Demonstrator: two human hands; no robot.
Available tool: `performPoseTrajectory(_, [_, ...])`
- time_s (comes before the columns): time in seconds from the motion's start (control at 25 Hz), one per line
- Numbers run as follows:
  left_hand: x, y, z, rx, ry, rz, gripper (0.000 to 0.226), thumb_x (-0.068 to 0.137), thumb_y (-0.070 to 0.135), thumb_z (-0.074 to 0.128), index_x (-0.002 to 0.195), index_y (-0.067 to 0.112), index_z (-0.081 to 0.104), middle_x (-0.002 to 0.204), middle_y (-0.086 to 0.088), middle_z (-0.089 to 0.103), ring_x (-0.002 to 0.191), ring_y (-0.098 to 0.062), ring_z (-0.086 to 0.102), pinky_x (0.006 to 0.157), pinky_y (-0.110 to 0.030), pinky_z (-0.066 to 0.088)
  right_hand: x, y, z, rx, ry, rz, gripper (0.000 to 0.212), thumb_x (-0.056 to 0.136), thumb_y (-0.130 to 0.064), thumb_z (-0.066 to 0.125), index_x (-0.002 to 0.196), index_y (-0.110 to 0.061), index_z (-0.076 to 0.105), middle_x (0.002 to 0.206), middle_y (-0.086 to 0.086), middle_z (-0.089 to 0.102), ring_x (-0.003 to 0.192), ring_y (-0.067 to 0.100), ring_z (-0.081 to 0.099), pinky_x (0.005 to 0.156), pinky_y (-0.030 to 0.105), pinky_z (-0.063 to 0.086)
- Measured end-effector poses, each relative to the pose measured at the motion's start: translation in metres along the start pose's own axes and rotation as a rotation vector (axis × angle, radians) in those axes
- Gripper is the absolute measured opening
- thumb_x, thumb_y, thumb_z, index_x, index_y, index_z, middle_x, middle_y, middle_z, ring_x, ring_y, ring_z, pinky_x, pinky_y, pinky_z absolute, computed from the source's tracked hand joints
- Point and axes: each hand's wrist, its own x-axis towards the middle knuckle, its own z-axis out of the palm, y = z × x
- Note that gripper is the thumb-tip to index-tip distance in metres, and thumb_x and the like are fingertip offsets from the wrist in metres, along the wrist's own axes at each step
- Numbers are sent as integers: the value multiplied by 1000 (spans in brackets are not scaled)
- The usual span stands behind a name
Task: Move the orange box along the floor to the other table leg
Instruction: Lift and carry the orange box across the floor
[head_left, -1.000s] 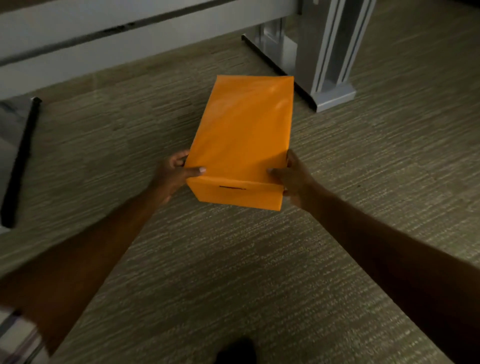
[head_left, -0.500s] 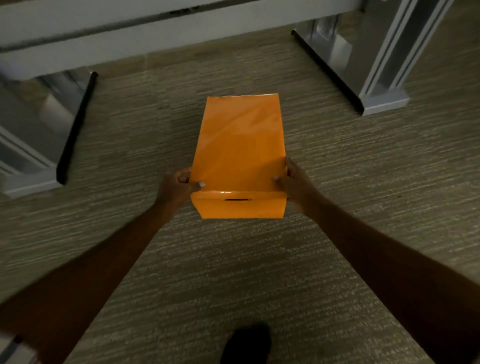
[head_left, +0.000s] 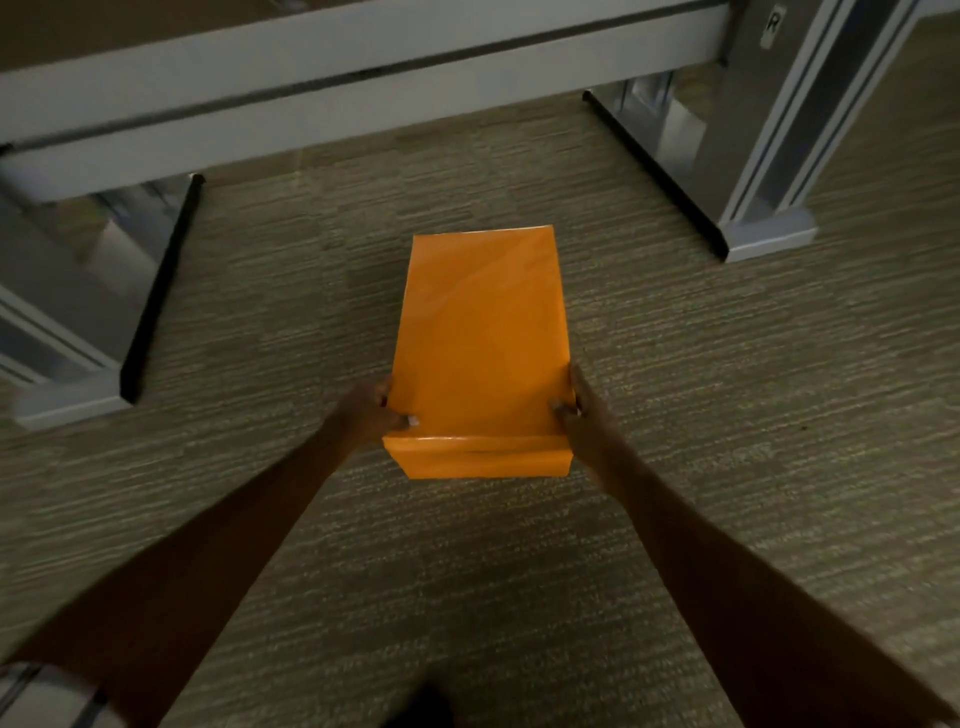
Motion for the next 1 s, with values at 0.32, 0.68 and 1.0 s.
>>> performPoseTrajectory(0.32, [-1,4,-1,-55,-106,-42,66,89,11,71,148,11,42,146,-15,55,128,-35,57,105,-48,48,-10,-5,1,-123,15,-17,66,108,-27,43,164,-30,6,172,10,15,154,34,27,123,56,30])
performPoseTrajectory(0.68, [-24,-6,14,-352,24,-84,57,97,12,59,151,11,39,150,-17,51,133,-37,51,113,-56,41,-22,-9,5,-351,11,-83,62,111,-14,29,163,-18,-4,167,26,18,144,45,37,116,54,37])
performPoseTrajectory(1.0, [9,-28,-5,-545,-216,-162,55,92,9,66,143,18,50,140,-9,62,124,-30,60,108,-53,47,-6,-10,4,-20,-160,71,108,91,-20,74,159,-48,-5,164,3,34,138,35,49,108,62,47])
